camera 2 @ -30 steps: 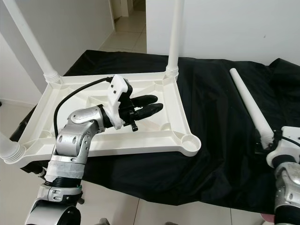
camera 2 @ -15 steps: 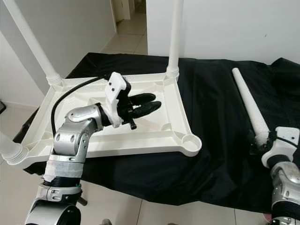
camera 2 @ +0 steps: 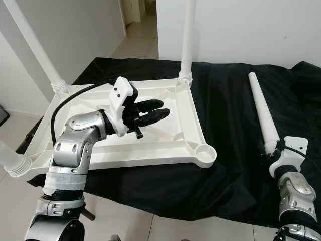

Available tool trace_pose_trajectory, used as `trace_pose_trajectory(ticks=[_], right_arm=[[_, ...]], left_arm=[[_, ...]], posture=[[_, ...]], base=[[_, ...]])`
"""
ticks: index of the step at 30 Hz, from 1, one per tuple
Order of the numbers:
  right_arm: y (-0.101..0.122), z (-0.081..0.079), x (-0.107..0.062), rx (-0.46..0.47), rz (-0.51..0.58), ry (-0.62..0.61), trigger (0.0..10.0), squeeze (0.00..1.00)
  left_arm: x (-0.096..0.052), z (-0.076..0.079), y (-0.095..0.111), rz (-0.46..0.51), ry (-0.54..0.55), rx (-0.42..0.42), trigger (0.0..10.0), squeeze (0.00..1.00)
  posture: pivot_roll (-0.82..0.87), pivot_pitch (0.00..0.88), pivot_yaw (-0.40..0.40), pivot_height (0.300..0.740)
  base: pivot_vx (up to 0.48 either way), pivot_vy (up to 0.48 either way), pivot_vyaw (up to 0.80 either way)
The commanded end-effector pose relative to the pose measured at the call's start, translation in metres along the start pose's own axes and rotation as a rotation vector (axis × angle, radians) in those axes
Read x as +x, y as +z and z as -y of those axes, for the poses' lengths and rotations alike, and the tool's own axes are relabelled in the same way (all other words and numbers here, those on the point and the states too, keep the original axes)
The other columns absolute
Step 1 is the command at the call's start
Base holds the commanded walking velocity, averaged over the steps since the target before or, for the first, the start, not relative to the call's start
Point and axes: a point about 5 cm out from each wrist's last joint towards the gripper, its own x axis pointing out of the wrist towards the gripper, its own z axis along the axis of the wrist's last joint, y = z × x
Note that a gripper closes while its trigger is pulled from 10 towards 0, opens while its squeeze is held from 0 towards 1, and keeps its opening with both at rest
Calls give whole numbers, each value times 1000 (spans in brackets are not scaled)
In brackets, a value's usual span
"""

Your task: Building children table

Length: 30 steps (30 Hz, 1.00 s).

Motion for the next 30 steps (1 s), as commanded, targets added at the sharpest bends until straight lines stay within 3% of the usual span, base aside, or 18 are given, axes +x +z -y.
trace_pose_trajectory(ticks=[1,4,7,9,10,12,13,14,21,24,30], right_arm=[[-2,-4,1,16,6,1,0,0],[-1,-5,2,20,22,-1,0,0],[7,-17,4,64,134,-12,0,0],[9,-20,4,74,157,-13,0,0],[12,-24,4,73,193,-46,7059,0],[15,-28,3,68,226,-88,7059,0],[17,-35,4,62,241,-87,10000,0],[22,-49,4,53,278,-77,10000,0],[34,-79,5,64,354,-33,10000,0],[44,-100,6,80,403,-58,10000,0],[60,-114,6,123,476,-82,10000,0]], left_arm=[[-4,-11,-2,-15,227,-7,10000,0],[-5,-6,-4,-25,179,-8,10000,0],[-7,8,-12,-67,73,-8,10000,0],[-7,10,-13,-75,63,-8,10000,0],[-7,9,-14,-78,65,-1,10000,0],[-7,9,-15,-78,71,8,10000,0],[-7,7,-15,-80,78,16,10000,0],[-6,4,-15,-83,96,23,10000,0],[-6,-1,-16,-94,126,16,10000,0],[-6,-8,-18,-129,176,3,10000,0],[-5,-16,-16,-131,224,-13,10000,0]], posture=[[-23,4,80,740],[-23,1,74,740],[-27,1,61,740],[-27,1,61,740],[-32,0,51,740],[-32,0,51,740],[-36,0,41,740],[-43,0,37,740],[-54,0,30,740],[-66,0,23,740],[-72,0,18,740]], base=[[0,0,0],[0,0,0],[0,0,0],[0,0,0],[0,0,0],[0,0,0],[0,0,0],[0,0,0],[0,0,0],[0,0,0],[0,0,0]])
